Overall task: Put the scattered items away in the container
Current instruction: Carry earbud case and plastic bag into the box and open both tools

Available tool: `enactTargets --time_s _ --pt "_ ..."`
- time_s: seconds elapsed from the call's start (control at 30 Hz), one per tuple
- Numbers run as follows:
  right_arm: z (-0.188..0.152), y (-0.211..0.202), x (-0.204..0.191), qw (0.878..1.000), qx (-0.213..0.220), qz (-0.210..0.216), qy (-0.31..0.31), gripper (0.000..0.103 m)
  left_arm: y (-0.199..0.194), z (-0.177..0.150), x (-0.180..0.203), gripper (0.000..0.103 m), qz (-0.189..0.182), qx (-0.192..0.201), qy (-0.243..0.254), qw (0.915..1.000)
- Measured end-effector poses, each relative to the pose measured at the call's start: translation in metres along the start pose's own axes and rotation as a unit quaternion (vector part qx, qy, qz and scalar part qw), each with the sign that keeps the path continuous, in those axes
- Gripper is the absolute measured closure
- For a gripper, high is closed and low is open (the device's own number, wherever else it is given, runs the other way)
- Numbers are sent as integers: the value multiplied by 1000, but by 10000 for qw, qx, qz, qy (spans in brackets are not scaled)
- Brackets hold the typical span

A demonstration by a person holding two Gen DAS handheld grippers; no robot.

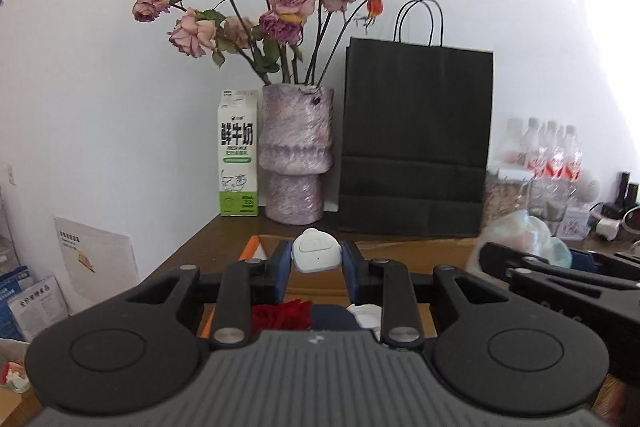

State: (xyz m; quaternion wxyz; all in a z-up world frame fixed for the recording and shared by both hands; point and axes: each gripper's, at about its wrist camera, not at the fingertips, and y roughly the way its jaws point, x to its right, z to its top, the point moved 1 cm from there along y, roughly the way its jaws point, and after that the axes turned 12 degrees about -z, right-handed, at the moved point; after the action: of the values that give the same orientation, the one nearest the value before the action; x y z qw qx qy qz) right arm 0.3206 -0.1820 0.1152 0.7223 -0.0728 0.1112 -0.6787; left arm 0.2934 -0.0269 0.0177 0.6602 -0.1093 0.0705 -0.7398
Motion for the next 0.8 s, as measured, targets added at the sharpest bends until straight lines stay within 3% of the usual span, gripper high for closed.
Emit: enactTargets --time_s 0.57,0.6,0.67,0.7,0.73,0.8 --pt "-11 -8 -5 9997 42 -42 -233 56 -5 -9 0 72 169 -99 156 9997" --pt "-10 -10 -4 9997 84 -95 -227 51 -7 -9 1 67 232 -37 205 9995" --pt "-8 -15 -2 9994 164 -180 -236 31 -15 -7 1 22 387 171 214 9989" --pt "-7 -17 0 9993 202 -207 -223 15 -20 -5 1 12 595 318 206 9975" --pt "-7 -20 3 9991 286 -262 -149 8 -24 -4 0 0 753 446 217 9959" --pt "-5 -25 10 9990 357 -257 15 0 -32 -1 -4 0 774 689 163 9945"
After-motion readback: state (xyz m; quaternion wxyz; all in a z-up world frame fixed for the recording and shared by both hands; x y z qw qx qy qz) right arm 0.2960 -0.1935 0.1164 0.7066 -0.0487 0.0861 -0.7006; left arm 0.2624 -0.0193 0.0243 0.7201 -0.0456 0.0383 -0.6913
